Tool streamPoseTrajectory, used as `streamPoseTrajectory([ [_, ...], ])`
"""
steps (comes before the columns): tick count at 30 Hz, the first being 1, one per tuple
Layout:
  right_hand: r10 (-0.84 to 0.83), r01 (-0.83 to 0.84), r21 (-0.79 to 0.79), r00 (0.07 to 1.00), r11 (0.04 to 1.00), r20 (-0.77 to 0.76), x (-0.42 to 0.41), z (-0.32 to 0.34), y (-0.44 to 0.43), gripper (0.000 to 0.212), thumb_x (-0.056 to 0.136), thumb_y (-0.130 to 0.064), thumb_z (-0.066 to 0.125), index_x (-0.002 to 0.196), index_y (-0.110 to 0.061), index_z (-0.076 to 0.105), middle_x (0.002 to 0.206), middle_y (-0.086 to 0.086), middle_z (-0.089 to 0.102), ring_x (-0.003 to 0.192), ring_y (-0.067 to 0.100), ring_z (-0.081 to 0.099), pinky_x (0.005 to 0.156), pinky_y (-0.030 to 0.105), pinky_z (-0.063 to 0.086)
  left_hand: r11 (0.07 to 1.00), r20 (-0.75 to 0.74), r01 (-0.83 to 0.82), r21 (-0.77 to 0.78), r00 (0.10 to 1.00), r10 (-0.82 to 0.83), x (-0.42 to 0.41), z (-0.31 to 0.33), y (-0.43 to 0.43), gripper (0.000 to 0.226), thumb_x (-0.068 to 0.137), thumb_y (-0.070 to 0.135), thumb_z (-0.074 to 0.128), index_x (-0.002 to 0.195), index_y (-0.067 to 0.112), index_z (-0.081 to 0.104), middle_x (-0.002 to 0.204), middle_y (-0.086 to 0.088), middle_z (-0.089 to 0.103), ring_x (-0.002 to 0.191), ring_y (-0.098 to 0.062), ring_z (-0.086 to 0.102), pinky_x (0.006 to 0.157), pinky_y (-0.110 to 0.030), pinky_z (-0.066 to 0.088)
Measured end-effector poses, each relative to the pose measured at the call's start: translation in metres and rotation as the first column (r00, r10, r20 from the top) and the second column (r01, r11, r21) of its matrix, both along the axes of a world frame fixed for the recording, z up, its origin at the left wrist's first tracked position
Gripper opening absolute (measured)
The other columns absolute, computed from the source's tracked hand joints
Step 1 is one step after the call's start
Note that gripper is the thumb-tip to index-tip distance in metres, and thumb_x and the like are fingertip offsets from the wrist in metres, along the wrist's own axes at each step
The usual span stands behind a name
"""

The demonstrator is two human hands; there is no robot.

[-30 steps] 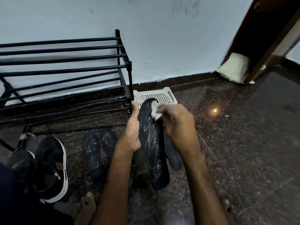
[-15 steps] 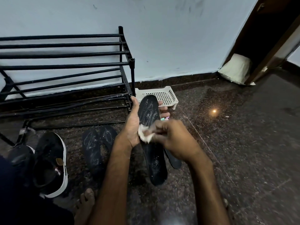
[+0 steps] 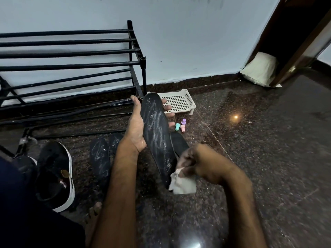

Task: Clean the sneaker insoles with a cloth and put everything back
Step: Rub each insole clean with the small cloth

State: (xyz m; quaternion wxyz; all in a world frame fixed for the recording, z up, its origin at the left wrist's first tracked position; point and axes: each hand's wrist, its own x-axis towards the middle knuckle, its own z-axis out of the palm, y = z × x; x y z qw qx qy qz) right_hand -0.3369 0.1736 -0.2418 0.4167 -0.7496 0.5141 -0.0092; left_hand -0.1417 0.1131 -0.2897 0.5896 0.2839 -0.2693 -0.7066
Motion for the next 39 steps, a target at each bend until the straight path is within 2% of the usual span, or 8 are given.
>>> streamPoseTrajectory([
  [5,-0.166,0.292,-0.394,0.932,0.872,0.321,0.001,0.017,-0.011,0.012,0.084,-0.011,0.073,0.091,-0.020,0.073,0.094,-0.013,0.072,0.087,-0.004,0.067,0.084,0.013,0.053,0.999,-0.018,-0.032,0.009,0.999,0.032,0.001,-0.005,0.001,0.092,0.093,0.074,0.012,0.130,0.002,0.056,0.107,-0.014,0.069,0.095,-0.026,0.068,0.083,-0.046,0.059],
  [12,0.033,-0.027,0.075,0.996,0.997,-0.079,0.002,-0.034,0.004,0.011,0.078,-0.002,0.078,0.088,-0.003,0.073,0.087,0.005,0.076,0.081,0.012,0.071,0.084,0.039,0.059,0.998,-0.073,-0.047,-0.027,0.996,0.045,0.012,-0.007,-0.005,0.093,0.089,0.079,0.020,0.127,0.004,0.059,0.108,-0.012,0.065,0.097,-0.027,0.063,0.087,-0.047,0.054],
  [18,-0.173,0.207,-0.077,0.933,0.975,0.315,-0.007,-0.003,-0.003,0.006,0.084,-0.004,0.072,0.086,-0.010,0.070,0.083,0.003,0.075,0.079,0.016,0.073,0.076,0.030,0.060,0.998,-0.088,-0.043,-0.039,0.995,0.039,0.017,-0.015,-0.003,0.094,0.089,0.079,0.020,0.131,0.004,0.057,0.112,-0.013,0.065,0.101,-0.029,0.061,0.093,-0.050,0.051],
  [23,0.065,-0.069,0.092,0.997,0.993,0.046,0.005,-0.028,0.007,0.008,0.081,-0.002,0.076,0.086,-0.007,0.072,0.087,0.002,0.076,0.083,0.011,0.072,0.084,0.038,0.059,0.998,-0.114,-0.004,-0.062,0.993,-0.003,0.013,-0.010,-0.004,0.093,0.088,0.080,0.023,0.129,0.004,0.057,0.110,-0.013,0.063,0.099,-0.028,0.060,0.088,-0.048,0.054],
  [26,-0.015,-0.009,0.155,0.989,0.988,0.149,-0.011,-0.013,0.007,0.007,0.085,0.002,0.070,0.090,-0.003,0.070,0.083,0.006,0.075,0.072,0.006,0.071,0.068,0.023,0.057,0.999,-0.107,-0.019,-0.049,0.994,0.014,0.015,-0.011,-0.003,0.093,0.089,0.079,0.022,0.127,0.004,0.059,0.109,-0.013,0.064,0.098,-0.028,0.062,0.088,-0.048,0.053],
  [31,-0.154,0.179,-0.069,0.949,0.981,0.274,-0.005,-0.004,-0.003,0.010,0.083,-0.004,0.072,0.086,-0.014,0.070,0.087,0.003,0.073,0.084,0.017,0.071,0.081,0.034,0.060,0.999,-0.115,-0.035,-0.035,0.993,0.031,0.010,-0.013,-0.001,0.093,0.090,0.079,0.021,0.130,0.003,0.057,0.109,-0.013,0.065,0.096,-0.027,0.064,0.090,-0.049,0.052],
  [36,0.083,-0.116,0.326,0.990,0.938,0.114,-0.007,-0.020,0.015,0.012,0.083,0.000,0.072,0.095,-0.001,0.070,0.096,0.015,0.075,0.090,0.026,0.071,0.092,0.053,0.053,0.998,-0.118,-0.022,-0.056,0.993,0.015,0.009,-0.007,0.001,0.091,0.090,0.078,0.022,0.132,0.003,0.055,0.110,-0.013,0.064,0.097,-0.027,0.064,0.093,-0.051,0.051],
  [39,-0.067,0.039,0.096,0.950,0.995,0.304,-0.016,0.005,0.003,0.008,0.087,-0.008,0.069,0.095,-0.007,0.069,0.091,0.008,0.075,0.087,0.028,0.071,0.085,0.053,0.056,0.999,-0.084,-0.013,-0.047,0.996,0.009,0.006,-0.011,0.006,0.090,0.092,0.074,0.019,0.135,0.002,0.053,0.114,-0.016,0.064,0.101,-0.028,0.065,0.096,-0.053,0.051],
])
